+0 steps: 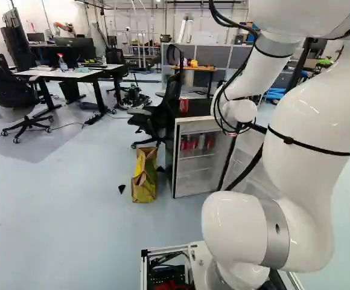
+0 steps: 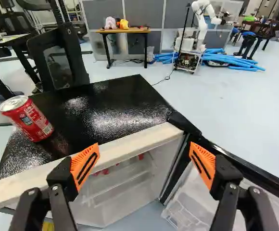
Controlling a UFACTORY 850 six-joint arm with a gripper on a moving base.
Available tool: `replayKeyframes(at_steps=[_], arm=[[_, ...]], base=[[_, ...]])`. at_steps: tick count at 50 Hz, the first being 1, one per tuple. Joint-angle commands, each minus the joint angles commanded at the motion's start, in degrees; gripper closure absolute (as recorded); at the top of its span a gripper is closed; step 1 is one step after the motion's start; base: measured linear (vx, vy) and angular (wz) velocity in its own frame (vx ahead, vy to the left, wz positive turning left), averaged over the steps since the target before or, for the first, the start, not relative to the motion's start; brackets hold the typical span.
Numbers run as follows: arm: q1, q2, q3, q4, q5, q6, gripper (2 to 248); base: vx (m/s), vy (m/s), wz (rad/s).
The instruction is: Grab a drink from the fridge
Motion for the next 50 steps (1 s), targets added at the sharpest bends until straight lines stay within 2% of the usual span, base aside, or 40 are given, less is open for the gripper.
replayKeyframes(at_steps=[22, 50], arm=[[-3.97, 1.81, -1.13, 0.00, -4.16, 0.00, 3], [-8.95, 3.40, -3.33, 0.55, -12.07, 0.00, 3]], base=[[0.000, 0.000, 0.000], [0.000, 0.000, 0.000]])
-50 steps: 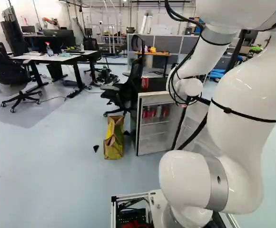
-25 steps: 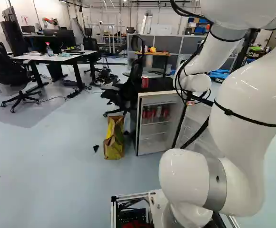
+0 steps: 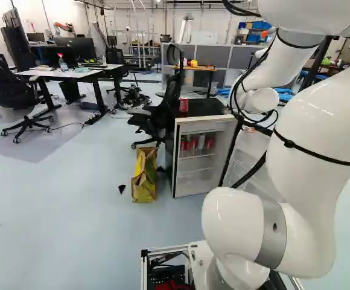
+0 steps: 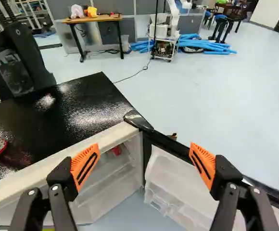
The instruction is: Grab a drink from the fridge
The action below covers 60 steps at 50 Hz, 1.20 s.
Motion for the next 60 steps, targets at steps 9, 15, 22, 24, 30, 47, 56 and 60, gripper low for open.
replayKeyframes(at_steps=[9, 15, 22, 24, 30, 47, 56, 60], arm=[[-1.58, 0.35, -0.87, 0.69, -2.89, 0.00, 3], [-2.63, 0.55, -1.49, 1.19, -4.89, 0.00, 3], [-3.85, 0.73, -2.26, 1.76, -7.29, 0.00, 3], [-4.19, 0.78, -2.49, 1.93, -7.98, 0.00, 3], [-5.22, 0.87, -3.22, 2.43, -10.07, 0.00, 3], [-8.07, 0.94, -5.51, 3.83, -15.98, 0.00, 3], [-9.54, 0.85, -6.85, 4.58, -19.10, 0.00, 3], [-10.18, 0.80, -7.46, 4.91, -20.49, 0.00, 3]], base=[[0.000, 0.000, 0.000], [0.000, 0.000, 0.000], [0.000, 0.000, 0.000], [0.000, 0.000, 0.000], [0.000, 0.000, 0.000], [0.000, 0.000, 0.000], [0.000, 0.000, 0.000], [0.000, 0.000, 0.000]])
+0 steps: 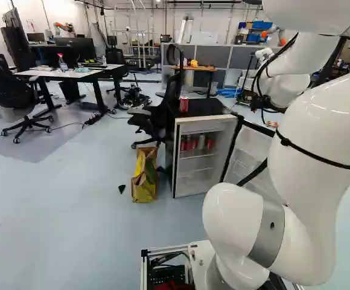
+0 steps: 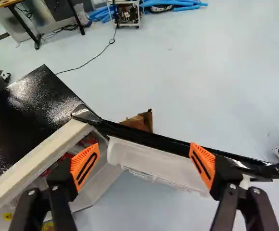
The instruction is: Grab a drink from the fridge
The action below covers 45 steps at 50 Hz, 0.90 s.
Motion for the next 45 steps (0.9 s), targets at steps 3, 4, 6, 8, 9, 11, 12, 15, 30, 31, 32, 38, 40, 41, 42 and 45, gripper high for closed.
replayKeyframes(at_steps=[3, 4, 6, 8, 9, 11, 12, 15, 30, 31, 32, 38, 40, 41, 42, 45], arm=[[-0.48, -0.05, -0.47, 0.25, -1.04, 0.00, 3], [-0.64, -0.06, -0.62, 0.33, -1.39, 0.00, 3], [-0.97, -0.10, -0.94, 0.50, -2.09, 0.00, 3], [-1.28, -0.14, -1.26, 0.66, -2.78, 0.00, 3], [-1.49, -0.34, -1.47, 0.77, -3.22, 0.00, 3], [-1.76, -0.61, -1.75, 0.91, -3.82, 0.00, 3], [-1.92, -0.76, -1.91, 0.99, -4.16, 0.00, 3], [-2.39, -1.24, -2.41, 1.24, -5.20, 0.00, 3], [-4.68, -3.85, -5.21, 2.03, -10.02, 0.00, 3], [-4.78, -3.99, -5.36, 2.03, -10.20, 0.00, 3], [-4.92, -4.17, -5.56, 2.03, -10.44, 0.00, 3], [-5.71, -5.34, -6.84, 2.03, -11.72, 0.00, 3], [-5.97, -5.74, -7.28, 2.03, -12.10, 0.00, 3], [-6.09, -5.93, -7.49, 2.03, -12.27, 0.00, 3], [-6.22, -6.13, -7.72, 2.03, -12.43, 0.00, 3], [-6.60, -6.73, -8.39, 2.03, -12.66, 0.00, 3]], base=[[0.000, 0.000, 0.000], [0.000, 0.000, 0.000], [0.000, 0.000, 0.000], [0.000, 0.000, 0.000], [0.000, 0.000, 0.000], [0.000, 0.000, 0.000], [0.000, 0.000, 0.000], [0.000, 0.000, 0.000], [0.000, 0.000, 0.000], [0.000, 0.000, 0.000], [0.000, 0.000, 0.000], [0.000, 0.000, 0.000], [0.000, 0.000, 0.000], [0.000, 0.000, 0.000], [0.000, 0.000, 0.000], [0.000, 0.000, 0.000]])
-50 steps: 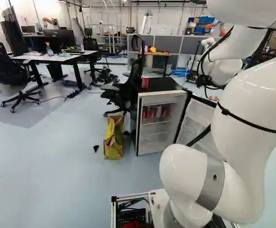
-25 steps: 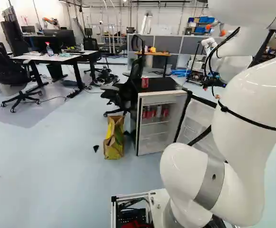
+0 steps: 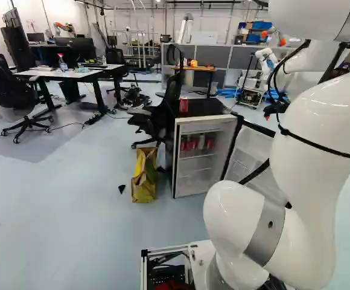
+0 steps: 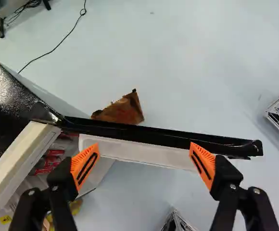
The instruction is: Grab a drink from the fridge
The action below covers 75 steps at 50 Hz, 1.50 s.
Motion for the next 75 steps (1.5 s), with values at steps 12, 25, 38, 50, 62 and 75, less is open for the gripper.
replayKeyframes(at_steps=[12, 25, 38, 50, 62, 75], arm=[[-1.22, -2.73, -3.10, 0.00, 0.00, 0.00, 3], [-2.13, -6.13, -7.06, 0.00, -0.90, 0.00, 3], [-2.73, -9.84, -11.51, 0.00, -3.35, 0.00, 3], [-3.22, -13.24, -15.73, 0.00, -5.75, 0.00, 3], [-3.68, -16.60, -20.03, 0.00, -8.18, 0.00, 3], [-4.16, -20.17, -24.73, 0.00, -10.94, 0.00, 3]], base=[[0.000, 0.000, 0.000], [0.000, 0.000, 0.000], [0.000, 0.000, 0.000], [0.000, 0.000, 0.000], [0.000, 0.000, 0.000], [0.000, 0.000, 0.000]])
